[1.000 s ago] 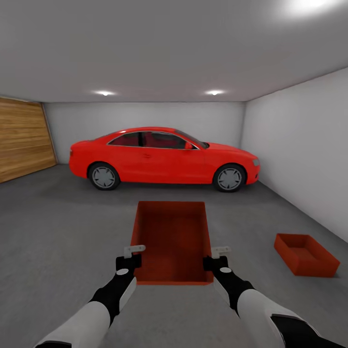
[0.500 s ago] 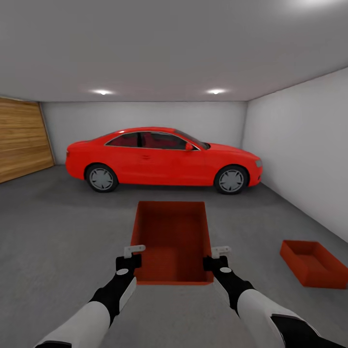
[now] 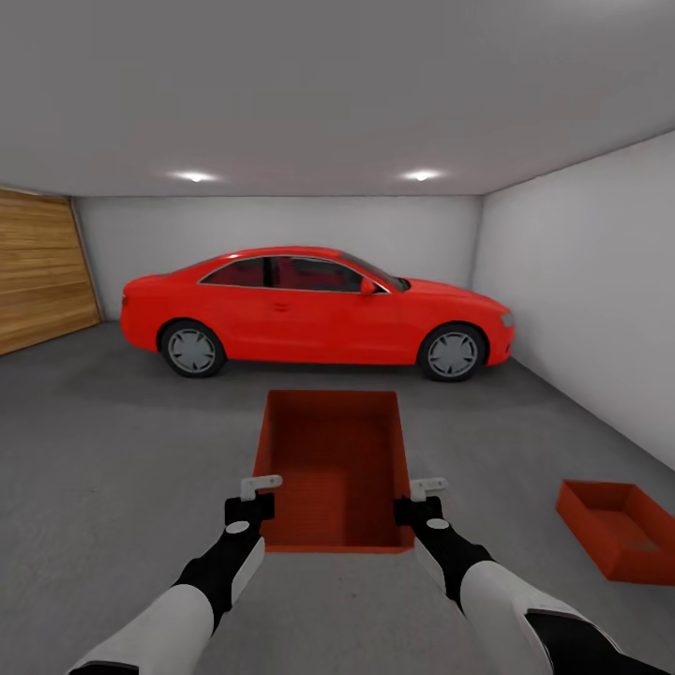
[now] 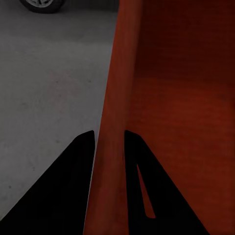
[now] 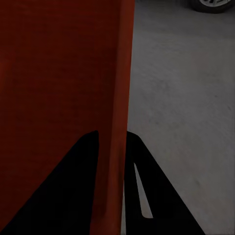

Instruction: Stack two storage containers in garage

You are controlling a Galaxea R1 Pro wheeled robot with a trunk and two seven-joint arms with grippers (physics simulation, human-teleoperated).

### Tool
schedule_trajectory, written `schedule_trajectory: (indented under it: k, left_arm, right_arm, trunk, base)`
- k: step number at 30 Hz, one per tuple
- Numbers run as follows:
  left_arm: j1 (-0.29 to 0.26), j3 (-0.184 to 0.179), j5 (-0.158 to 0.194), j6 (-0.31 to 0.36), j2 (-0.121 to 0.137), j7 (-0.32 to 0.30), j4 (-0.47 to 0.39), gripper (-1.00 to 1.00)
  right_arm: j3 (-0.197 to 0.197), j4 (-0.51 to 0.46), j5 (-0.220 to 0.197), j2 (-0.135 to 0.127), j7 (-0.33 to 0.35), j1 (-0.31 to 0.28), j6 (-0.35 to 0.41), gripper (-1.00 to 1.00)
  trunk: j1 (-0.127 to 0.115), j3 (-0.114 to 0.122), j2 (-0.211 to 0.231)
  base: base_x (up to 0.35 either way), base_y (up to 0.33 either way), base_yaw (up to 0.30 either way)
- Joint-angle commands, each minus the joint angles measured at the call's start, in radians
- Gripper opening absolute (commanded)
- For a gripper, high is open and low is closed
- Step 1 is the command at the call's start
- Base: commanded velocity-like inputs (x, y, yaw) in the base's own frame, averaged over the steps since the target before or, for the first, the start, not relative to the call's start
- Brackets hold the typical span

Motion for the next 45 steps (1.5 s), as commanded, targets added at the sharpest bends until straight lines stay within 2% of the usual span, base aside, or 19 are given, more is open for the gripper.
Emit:
schedule_trajectory:
  k: [1, 32, 39, 45]
  left_arm:
    - [-0.001, -0.002, 0.004, -0.002, 0.040, 0.013, 0.002, -1.00]
    - [-0.001, -0.002, 0.004, -0.002, 0.040, 0.013, 0.002, -1.00]
    - [-0.001, -0.002, 0.004, -0.001, 0.040, 0.013, 0.002, -1.00]
    - [-0.001, -0.003, 0.005, -0.001, 0.040, 0.013, 0.002, -1.00]
  right_arm:
    - [-0.047, -0.006, 0.015, -0.004, -0.003, -0.002, -0.004, -1.00]
    - [-0.047, -0.006, 0.015, -0.005, -0.005, -0.002, -0.006, -1.00]
    - [-0.046, -0.006, 0.015, -0.002, -0.049, -0.002, -0.007, -1.00]
    - [-0.046, -0.006, 0.015, -0.002, -0.050, -0.002, -0.007, -1.00]
  trunk:
    - [0.001, -0.002, -0.002]
    - [0.001, -0.002, -0.002]
    - [0.001, -0.002, -0.002]
    - [0.001, -0.002, -0.002]
  base:
    - [0.322, 0.000, 0.000]
    - [0.322, 0.000, 0.000]
    - [0.322, 0.000, -0.182]
    - [0.322, 0.000, -0.244]
